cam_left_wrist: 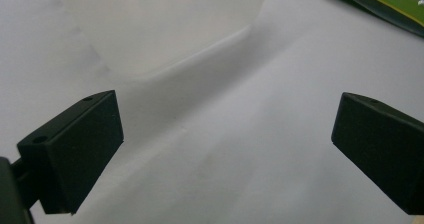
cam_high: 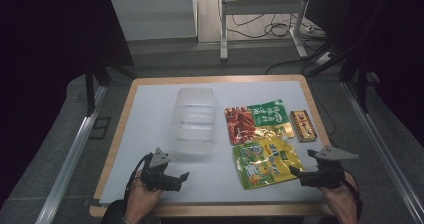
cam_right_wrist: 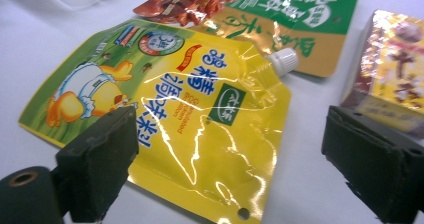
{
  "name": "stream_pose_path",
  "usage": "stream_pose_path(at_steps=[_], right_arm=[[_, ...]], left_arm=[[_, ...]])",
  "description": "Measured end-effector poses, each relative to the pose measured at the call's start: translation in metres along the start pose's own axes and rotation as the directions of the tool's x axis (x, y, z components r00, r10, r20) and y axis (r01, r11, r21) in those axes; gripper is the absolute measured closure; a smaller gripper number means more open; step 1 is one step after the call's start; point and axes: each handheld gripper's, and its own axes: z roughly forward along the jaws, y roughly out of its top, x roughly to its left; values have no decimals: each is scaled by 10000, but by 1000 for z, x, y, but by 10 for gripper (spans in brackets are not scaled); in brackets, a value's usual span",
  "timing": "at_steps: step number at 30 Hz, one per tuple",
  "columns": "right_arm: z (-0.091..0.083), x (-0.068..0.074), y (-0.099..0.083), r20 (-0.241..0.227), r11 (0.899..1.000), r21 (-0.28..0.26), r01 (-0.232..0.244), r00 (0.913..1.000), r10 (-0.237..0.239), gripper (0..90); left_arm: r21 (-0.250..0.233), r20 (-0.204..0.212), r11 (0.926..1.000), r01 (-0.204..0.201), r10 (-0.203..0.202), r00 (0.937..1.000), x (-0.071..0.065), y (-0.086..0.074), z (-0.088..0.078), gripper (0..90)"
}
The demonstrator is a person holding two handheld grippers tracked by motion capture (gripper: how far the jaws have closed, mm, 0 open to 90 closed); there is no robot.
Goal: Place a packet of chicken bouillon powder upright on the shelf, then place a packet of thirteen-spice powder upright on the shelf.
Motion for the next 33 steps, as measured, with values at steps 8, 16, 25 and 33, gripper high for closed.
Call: stream_pose_path(at_steps=[8, 16, 25, 33], right_arm=[[4, 1, 0, -124, 9998, 35, 212, 9997, -211, 45], [4, -2, -1, -234, 10000, 74, -7, 9997, 9, 44], [6, -1, -1, -265, 9998, 155, 79, 9996, -75, 44], [6, 0, 0, -299, 9998, 123, 140, 9995, -136, 44]], left_arm=[[-221, 193, 9992, -336, 340, 9992, 0, -1, 3, 0], [-373, 133, 9977, -569, 574, 9983, -1, -1, 3, 0], [-486, 241, 9971, -594, 606, 9979, -2, 0, 2, 1], [-591, 348, 9968, -545, 566, 9978, -4, 1, 1, 2]])
